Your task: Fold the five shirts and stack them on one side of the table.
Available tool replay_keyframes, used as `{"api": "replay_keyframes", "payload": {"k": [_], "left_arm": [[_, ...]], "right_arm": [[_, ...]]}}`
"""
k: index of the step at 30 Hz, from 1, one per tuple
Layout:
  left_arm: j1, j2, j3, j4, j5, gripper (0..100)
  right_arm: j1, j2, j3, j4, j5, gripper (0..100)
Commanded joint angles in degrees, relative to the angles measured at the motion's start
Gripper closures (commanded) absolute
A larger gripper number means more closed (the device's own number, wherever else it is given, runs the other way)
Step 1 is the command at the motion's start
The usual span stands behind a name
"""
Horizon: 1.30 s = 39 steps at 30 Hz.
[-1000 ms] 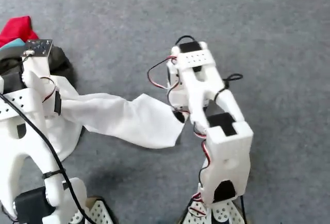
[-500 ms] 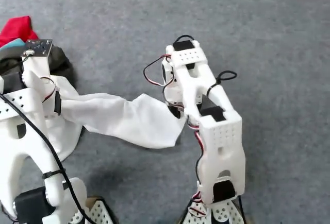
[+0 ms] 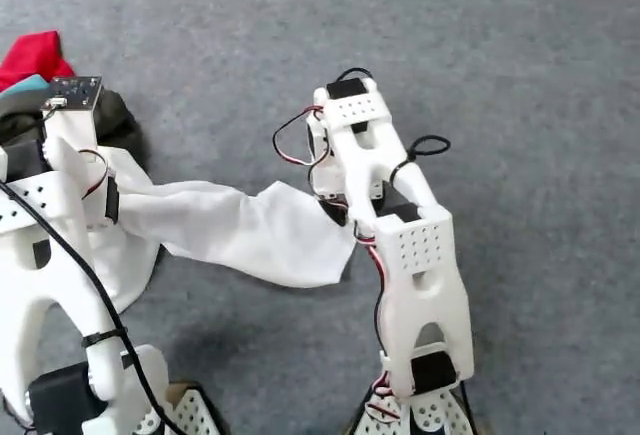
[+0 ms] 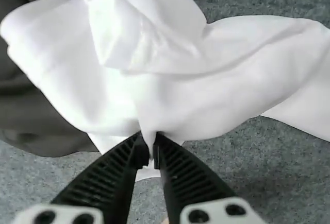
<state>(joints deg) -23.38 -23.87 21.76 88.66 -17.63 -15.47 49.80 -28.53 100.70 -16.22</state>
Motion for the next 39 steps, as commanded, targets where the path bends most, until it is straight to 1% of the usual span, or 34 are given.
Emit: {"api": "replay_keyframes", "payload": {"k": [1, 5, 6, 14, 17, 23, 25, 28, 29, 31, 33, 34, 35, 37, 39], "left_arm": [[-0.40, -1.14, -0.22, -0.53, 0.62, 97], [-0.40, -1.14, -0.22, -0.53, 0.62, 97], [-0.40, -1.14, -0.22, -0.53, 0.62, 97], [-0.40, -1.14, -0.22, -0.53, 0.62, 97], [-0.40, -1.14, -0.22, -0.53, 0.62, 97], [-0.04, -1.14, -0.31, -0.62, 0.62, 97], [0.22, -1.14, -0.84, -0.53, 0.62, 97], [2.42, -1.14, -2.15, 0.88, 0.35, 96], [3.56, -1.14, -2.33, 1.23, 0.35, 95], [6.29, -1.23, -2.07, 1.76, 0.53, 89], [8.66, -1.14, -2.24, 3.16, 0.97, 79], [9.54, -1.14, -2.24, 3.52, 2.73, 74], [10.33, -1.32, -2.24, 3.60, 5.10, 72], [11.56, -1.67, -2.59, 3.43, 7.91, 71], [13.14, -1.23, -3.74, 3.87, 9.14, 71]], "right_arm": [[-2.02, 1.54, -1.36, 0.00, -0.62, 84.5], [-1.76, 1.45, -1.36, 0.18, -0.62, 95.9], [-1.67, 1.45, -1.36, 0.26, -0.62, 96.5], [-1.58, 0.66, -1.01, 0.53, -0.62, 96.7], [-1.58, -2.33, 1.36, 0.53, -0.62, 98.7], [-1.49, -9.63, 6.37, 0.53, -0.18, 98.5], [-0.44, -11.82, 7.16, 0.53, -0.18, 98.5], [3.25, -15.08, 7.08, 0.53, 0.18, 98.5], [4.75, -16.22, 6.90, 0.53, 1.32, 98.5], [7.82, -18.77, 6.90, 0.53, 6.07, 98.5], [11.25, -21.67, 7.08, 0.53, 10.81, 98.5], [13.27, -23.25, 6.90, 0.53, 12.57, 98.5], [15.12, -24.92, 6.64, 0.53, 13.89, 98.5], [19.34, -28.62, 6.55, 0.53, 16.44, 98.5], [23.30, -32.22, 6.55, 0.44, 19.87, 98.5]]}}
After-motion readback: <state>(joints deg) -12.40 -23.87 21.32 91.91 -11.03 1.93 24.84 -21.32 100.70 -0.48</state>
